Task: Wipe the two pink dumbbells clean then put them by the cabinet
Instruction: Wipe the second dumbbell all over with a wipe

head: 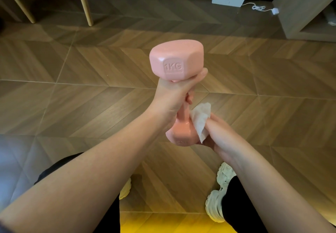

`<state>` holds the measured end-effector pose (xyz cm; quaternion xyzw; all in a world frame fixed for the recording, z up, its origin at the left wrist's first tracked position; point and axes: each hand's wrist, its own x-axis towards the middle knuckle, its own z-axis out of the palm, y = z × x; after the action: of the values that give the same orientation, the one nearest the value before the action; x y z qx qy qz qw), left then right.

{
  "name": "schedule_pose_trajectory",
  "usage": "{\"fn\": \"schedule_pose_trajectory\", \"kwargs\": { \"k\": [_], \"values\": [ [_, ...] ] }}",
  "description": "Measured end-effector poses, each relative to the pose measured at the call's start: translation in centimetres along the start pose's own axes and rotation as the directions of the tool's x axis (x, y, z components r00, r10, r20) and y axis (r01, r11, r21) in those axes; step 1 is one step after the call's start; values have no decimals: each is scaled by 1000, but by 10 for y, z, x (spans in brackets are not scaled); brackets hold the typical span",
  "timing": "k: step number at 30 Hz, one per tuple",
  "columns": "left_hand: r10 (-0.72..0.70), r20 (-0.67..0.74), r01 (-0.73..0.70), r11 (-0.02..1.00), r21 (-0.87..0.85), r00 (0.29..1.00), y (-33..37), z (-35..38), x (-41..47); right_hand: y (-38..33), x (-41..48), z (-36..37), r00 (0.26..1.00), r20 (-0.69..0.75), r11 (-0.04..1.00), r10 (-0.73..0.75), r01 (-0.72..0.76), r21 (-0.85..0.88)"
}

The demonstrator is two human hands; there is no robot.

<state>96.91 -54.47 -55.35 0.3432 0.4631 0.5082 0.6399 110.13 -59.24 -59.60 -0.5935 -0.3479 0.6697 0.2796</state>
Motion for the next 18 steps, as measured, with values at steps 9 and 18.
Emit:
{"fn": "schedule_pose_trajectory", "kwargs": {
  "k": [9,18],
  "values": [
    [-18,88,21,999,-31,996,3,2,-2,-14,-7,-7,992,65,992,104,-108,59],
    [-56,204,64,998,-30,977,2,7,-13,-10,-8,0,978,87,980,192,-186,-69]
  ]
}}
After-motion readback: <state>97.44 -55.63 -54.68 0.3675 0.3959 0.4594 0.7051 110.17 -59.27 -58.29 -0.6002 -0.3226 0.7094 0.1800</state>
